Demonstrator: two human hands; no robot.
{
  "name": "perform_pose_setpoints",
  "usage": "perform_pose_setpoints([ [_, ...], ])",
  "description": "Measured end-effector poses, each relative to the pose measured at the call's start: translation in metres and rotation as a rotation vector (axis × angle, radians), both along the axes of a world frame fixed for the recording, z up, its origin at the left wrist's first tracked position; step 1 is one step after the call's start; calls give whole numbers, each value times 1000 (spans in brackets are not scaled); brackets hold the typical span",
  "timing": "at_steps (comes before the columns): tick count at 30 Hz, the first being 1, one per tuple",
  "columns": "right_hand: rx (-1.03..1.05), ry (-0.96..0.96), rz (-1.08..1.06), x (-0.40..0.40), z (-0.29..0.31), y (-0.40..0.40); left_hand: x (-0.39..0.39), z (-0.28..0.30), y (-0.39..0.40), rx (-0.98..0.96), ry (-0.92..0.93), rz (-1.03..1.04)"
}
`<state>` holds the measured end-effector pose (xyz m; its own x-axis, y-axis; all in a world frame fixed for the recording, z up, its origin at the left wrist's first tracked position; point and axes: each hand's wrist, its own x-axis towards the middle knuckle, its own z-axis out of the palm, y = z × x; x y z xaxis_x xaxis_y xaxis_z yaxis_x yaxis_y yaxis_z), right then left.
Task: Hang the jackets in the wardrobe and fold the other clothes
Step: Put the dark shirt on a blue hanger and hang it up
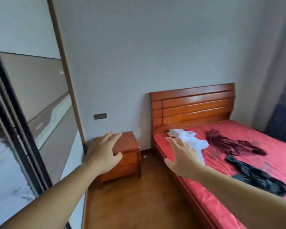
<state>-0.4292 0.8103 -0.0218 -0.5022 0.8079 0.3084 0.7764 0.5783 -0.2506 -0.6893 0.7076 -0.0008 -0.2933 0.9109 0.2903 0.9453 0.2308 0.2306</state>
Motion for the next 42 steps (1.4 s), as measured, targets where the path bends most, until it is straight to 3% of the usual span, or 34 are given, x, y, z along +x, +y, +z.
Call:
perform_pose_setpoints([
  [11, -119, 5, -455, 282, -50, -138, 286, -37, 9, -55, -54, -556],
  [23, -204, 47, -846, 588, -85, -328, 623, -83, -91, -199, -110, -941],
  [29, -222, 111, -975, 660, -103, -360, 704, -98, -104, -271, -100, -1021],
  [42, -244, 123, -1148, 735, -110, -327, 829, -137, -48, -332, -109, -1184],
])
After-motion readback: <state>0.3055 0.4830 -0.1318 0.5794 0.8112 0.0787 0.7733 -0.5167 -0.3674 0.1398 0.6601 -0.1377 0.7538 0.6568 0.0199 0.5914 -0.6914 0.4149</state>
